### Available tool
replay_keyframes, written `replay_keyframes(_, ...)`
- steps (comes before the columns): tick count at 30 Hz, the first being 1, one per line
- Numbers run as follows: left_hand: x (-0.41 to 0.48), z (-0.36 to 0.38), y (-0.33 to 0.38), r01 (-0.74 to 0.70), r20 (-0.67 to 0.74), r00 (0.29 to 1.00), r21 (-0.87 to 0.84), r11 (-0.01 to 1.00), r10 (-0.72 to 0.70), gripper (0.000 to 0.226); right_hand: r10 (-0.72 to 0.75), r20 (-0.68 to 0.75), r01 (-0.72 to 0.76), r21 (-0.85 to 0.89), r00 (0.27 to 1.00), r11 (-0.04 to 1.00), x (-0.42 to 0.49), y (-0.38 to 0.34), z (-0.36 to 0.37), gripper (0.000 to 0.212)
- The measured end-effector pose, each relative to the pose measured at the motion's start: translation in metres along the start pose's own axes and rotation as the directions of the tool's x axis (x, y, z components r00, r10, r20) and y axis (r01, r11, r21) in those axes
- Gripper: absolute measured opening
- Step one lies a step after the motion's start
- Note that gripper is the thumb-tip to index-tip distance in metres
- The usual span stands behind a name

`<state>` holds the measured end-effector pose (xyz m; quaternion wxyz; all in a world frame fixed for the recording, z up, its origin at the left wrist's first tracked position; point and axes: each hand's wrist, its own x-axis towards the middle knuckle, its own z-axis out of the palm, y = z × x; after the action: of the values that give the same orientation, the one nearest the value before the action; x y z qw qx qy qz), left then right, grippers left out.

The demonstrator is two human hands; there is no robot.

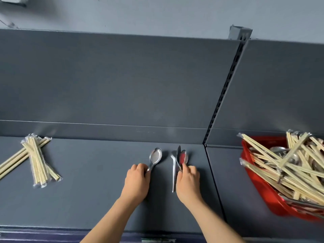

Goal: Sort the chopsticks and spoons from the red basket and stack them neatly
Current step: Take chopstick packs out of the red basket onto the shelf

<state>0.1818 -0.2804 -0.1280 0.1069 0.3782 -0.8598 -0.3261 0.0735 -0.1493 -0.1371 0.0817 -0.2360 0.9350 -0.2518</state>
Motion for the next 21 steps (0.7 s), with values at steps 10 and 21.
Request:
replay_keyframes(10, -0.012, -0.023, 0.044, -0.234, -0.138, 0.963, 0.009, 0.972, 0.233, 0.027, 0.136, -0.044, -0.109, 0.380, 0.990, 0.919, -0.032, 0.039, -0.097, 0.047)
replay_keyframes(21, -0.023, 0.043, 0.214, -0.530, -0.068, 0.846, -0.217, 0.820, 0.529, 0.014, 0.343, -0.390, -0.130, 0.478, 0.855, 0.869, -0.073, 0.193, -0.271, 0.038)
